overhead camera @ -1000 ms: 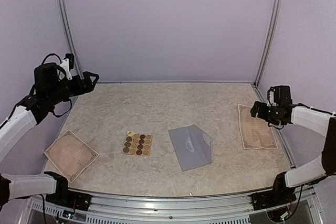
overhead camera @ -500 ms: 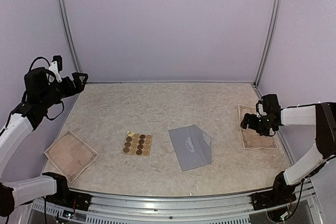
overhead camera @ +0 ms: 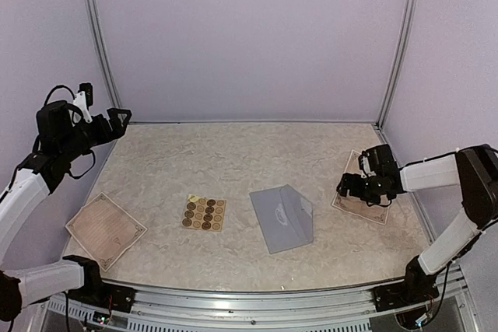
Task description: Place the letter into the envelope and seal it
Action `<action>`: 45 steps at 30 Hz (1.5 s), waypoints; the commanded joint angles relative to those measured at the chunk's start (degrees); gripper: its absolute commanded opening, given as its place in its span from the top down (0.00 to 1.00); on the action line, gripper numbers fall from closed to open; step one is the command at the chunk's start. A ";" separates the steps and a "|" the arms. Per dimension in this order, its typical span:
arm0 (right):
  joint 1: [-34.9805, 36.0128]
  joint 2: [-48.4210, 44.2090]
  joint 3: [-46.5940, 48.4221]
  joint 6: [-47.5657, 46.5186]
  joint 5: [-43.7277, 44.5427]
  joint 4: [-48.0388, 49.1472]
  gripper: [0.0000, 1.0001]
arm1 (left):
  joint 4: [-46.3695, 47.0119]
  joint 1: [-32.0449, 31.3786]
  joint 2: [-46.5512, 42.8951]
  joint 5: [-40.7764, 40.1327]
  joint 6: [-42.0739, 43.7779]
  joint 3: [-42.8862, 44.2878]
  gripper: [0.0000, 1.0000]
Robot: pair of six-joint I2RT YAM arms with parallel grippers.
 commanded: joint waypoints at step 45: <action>-18.66 3.31 7.77 -8.62 -22.13 -0.66 0.26 | 1.54 0.50 0.70 1.14 -0.51 -1.47 0.01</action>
